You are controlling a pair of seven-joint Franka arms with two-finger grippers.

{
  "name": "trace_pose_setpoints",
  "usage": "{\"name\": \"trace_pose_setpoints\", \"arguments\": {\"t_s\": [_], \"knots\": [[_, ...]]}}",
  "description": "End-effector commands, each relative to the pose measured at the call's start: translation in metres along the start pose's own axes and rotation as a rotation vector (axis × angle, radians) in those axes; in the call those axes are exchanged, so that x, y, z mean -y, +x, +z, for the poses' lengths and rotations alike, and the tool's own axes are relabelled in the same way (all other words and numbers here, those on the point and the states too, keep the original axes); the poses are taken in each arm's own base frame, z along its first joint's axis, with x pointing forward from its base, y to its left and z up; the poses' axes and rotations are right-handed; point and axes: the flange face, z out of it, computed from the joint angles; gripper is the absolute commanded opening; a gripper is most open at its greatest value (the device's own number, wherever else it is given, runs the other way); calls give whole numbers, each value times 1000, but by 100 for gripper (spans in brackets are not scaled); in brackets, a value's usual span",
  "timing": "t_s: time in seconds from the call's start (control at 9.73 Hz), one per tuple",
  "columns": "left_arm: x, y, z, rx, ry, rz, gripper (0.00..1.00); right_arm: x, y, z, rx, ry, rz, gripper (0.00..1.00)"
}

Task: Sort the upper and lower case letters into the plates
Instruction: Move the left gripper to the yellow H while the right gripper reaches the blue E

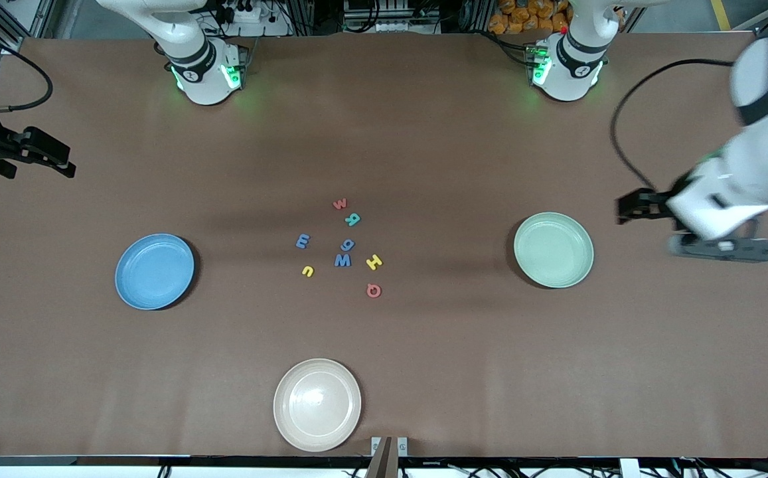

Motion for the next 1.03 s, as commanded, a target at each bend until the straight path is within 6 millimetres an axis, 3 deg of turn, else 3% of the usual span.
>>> {"name": "trace_pose_setpoints", "arguments": {"t_s": [0.0, 0.21, 0.51, 0.72, 0.93], "knots": [[-91, 13, 44, 20, 0, -76, 100, 5, 10, 18, 30, -2, -17, 100], [-185, 9, 99, 43, 26, -121, 100, 23, 24, 50, 34, 0, -26, 100], [-281, 12, 185, -8, -9, -241, 100, 58, 46, 117, 51, -6, 36, 100], [-327, 12, 236, -58, -65, -471, 100, 99, 61, 174, 44, -11, 94, 100], [-348, 17, 269, -94, -141, -689, 100, 142, 72, 230, 42, -16, 180, 100]]}}
